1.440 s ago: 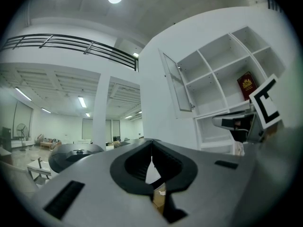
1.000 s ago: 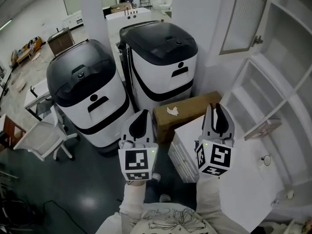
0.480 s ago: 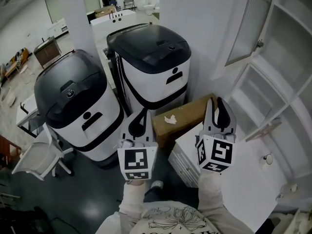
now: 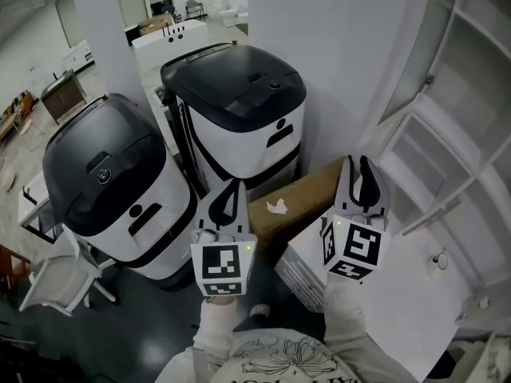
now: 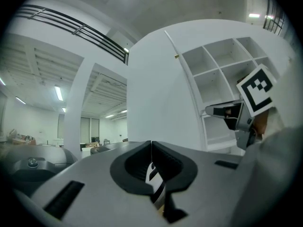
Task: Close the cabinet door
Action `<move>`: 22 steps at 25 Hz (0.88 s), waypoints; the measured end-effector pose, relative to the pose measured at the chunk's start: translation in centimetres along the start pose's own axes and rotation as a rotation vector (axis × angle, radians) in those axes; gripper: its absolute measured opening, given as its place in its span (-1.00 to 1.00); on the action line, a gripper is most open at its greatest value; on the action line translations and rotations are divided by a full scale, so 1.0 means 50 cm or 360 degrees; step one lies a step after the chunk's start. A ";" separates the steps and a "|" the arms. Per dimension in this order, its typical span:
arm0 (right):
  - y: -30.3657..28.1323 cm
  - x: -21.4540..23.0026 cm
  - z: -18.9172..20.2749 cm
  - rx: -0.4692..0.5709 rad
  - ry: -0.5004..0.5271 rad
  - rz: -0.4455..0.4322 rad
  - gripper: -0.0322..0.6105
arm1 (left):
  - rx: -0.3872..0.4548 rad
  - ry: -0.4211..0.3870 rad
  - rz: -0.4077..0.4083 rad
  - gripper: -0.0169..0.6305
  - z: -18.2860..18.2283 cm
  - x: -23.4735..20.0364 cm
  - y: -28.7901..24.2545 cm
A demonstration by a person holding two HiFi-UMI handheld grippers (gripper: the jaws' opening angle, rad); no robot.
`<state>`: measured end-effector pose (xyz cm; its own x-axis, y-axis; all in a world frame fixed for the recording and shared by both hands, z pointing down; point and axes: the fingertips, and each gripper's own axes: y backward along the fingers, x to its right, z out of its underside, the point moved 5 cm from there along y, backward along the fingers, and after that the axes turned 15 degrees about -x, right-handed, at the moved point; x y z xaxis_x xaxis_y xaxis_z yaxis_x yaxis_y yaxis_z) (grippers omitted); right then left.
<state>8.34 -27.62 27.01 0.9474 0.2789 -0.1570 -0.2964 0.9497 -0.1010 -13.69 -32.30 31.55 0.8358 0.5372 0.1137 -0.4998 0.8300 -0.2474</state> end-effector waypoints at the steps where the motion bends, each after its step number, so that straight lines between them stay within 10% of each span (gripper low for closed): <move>1: -0.005 0.001 -0.002 0.0000 0.0005 0.0019 -0.64 | 0.0000 -0.0001 0.0010 -0.93 -0.002 -0.002 -0.007; 22: -0.053 -0.008 -0.013 -0.0057 0.0075 0.0326 -0.58 | -0.0013 0.0023 0.0105 -0.93 0.012 -0.045 -0.073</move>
<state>8.69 -30.34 26.71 0.8605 0.4577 -0.2235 -0.4869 0.8681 -0.0969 -13.90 -36.44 32.75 0.8042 0.5886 0.0830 -0.5522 0.7914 -0.2621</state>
